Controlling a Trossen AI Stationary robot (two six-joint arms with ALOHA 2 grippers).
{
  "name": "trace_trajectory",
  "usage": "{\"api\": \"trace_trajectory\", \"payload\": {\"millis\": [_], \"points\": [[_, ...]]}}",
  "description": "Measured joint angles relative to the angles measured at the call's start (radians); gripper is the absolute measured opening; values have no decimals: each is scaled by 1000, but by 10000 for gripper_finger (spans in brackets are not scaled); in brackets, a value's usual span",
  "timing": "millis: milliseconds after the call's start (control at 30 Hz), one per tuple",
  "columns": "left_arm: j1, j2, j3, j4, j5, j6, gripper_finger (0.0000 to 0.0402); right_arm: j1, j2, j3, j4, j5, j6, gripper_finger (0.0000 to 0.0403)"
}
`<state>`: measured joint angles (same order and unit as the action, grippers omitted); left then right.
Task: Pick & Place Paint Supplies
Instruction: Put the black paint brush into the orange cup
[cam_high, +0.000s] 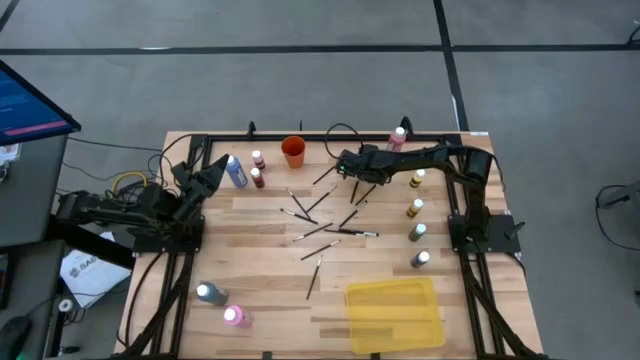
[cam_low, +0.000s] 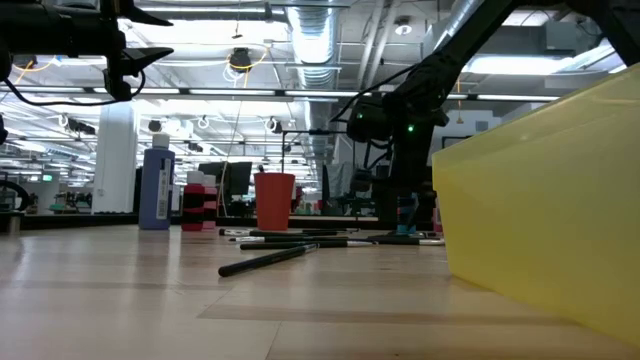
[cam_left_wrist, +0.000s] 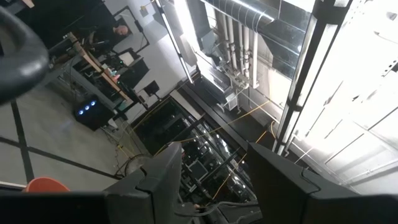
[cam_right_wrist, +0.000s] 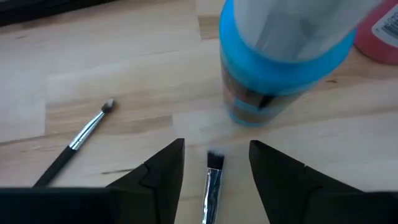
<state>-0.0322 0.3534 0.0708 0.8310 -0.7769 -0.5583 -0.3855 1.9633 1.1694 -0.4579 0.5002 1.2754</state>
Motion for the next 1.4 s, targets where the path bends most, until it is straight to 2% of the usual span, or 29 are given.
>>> {"api": "trace_trajectory", "payload": {"millis": [400, 800, 1400], "points": [[0, 0, 0, 0, 0, 0, 176, 14, 32, 1, 25, 4, -30, 145], [0, 0, 0, 0, 1, 0, 176, 18, 42, 2, 20, 27, -30, 132], [0, 0, 0, 0, 1, 0, 176, 18, 44, 0, 8, 25, -26, 7]]}}
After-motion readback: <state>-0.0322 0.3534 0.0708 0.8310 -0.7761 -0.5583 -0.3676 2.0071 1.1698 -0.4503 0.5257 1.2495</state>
